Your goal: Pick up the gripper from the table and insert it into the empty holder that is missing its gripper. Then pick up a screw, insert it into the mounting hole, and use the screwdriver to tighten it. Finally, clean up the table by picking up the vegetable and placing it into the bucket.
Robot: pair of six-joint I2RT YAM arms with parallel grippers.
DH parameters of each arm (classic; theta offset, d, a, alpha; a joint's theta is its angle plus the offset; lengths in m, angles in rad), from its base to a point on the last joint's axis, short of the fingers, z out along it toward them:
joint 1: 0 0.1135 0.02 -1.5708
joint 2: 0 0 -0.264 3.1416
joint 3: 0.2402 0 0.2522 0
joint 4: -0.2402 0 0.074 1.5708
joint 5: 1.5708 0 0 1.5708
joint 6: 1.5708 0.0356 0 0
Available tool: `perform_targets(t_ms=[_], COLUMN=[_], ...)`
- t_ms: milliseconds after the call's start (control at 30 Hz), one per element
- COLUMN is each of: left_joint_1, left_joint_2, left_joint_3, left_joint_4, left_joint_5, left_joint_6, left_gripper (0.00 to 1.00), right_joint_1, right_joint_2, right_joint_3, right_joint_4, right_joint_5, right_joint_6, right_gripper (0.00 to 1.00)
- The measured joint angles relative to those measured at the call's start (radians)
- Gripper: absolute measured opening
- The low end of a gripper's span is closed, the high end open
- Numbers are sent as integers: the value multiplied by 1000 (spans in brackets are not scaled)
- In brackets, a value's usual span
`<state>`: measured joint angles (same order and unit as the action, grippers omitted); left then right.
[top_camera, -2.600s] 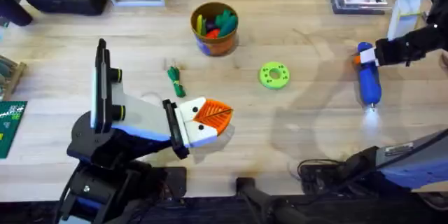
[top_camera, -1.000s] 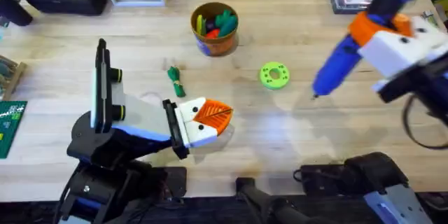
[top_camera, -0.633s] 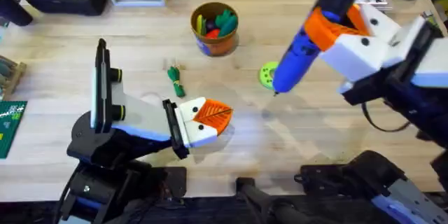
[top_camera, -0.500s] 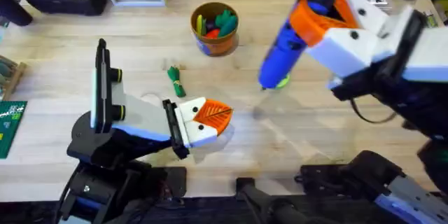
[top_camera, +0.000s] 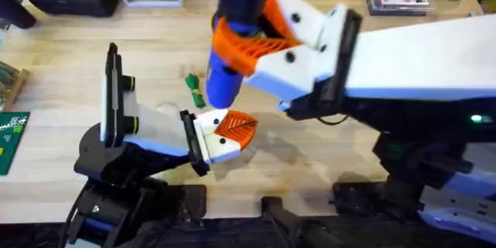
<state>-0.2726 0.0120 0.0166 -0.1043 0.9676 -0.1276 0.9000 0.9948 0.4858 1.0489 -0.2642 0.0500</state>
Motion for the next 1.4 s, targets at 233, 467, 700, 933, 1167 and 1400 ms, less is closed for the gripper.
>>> perform_targets(t_ms=[233,467,700,933,1167,1400], left_joint_1=[0,0,0,0,0,0], left_joint_2=[0,0,0,0,0,0], left_joint_3=[0,0,0,0,0,0], left_joint_4=[0,0,0,0,0,0], left_joint_5=[0,0,0,0,0,0], left_joint_6=[0,0,0,0,0,0], left_gripper=[14,14,14,14,14,14], right_joint_1=[23,25,34,36,36,36], right_joint_2=[35,35,40,50,50,50], right_joint_3=[0,0,0,-1,-1,-1], right_joint_4=[2,-9,-8,-48,-52,-60], right_joint_5=[-3,-3,-3,-3,1,1], right_joint_6=[-5,-5,-5,-5,-5,-5], right_gripper=[25,25,25,25,25,25])
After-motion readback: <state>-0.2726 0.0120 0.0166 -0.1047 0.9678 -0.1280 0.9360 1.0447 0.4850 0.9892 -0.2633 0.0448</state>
